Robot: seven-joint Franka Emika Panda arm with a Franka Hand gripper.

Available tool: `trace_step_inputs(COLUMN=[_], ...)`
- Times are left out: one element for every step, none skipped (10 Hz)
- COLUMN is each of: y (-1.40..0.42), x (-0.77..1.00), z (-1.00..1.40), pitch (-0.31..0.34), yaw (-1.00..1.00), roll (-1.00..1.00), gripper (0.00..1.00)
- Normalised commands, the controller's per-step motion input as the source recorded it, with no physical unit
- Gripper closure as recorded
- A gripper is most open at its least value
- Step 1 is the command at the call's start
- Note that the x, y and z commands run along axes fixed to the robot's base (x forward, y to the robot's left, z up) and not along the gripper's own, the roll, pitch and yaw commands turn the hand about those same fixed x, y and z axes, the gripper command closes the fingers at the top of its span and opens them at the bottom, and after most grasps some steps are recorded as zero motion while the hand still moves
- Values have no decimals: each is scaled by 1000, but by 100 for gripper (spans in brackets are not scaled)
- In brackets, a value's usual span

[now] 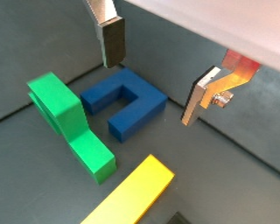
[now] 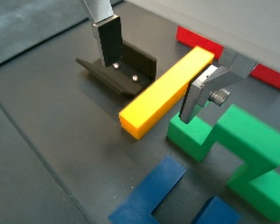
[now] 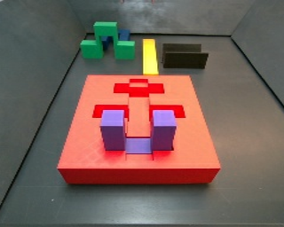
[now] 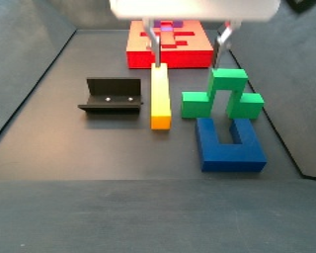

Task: Pick up the blue object. Move up. Place the blue object on the fixture. Regrasp the blue object. Move to above the board. Insert the blue object.
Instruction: Pick up the blue object.

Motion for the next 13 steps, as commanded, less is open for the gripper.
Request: trace_step_inputs(y=[69, 160, 314, 371, 283, 243, 297, 337, 306, 171, 23, 0, -54], x=[0, 0, 0, 0, 26, 0, -34, -140, -174, -160, -126, -117, -137], z=[-811, -766, -749, -631, -543, -503, -343, -234, -146, -63, -40, -186, -269], pitch=[-154, -179, -174, -147, -129, -144, -151, -179, -193, -171, -119, -114, -96], yaw=[-309, -257, -243, -220, -137, 0, 0, 0, 0, 0, 0, 0, 0], roll=[39, 0, -37, -77, -107, -186, -337, -443, -479, -409, -276, -117, 0], gripper=[0, 0, 0, 0, 0, 0, 0, 0, 0, 0, 0, 0, 0])
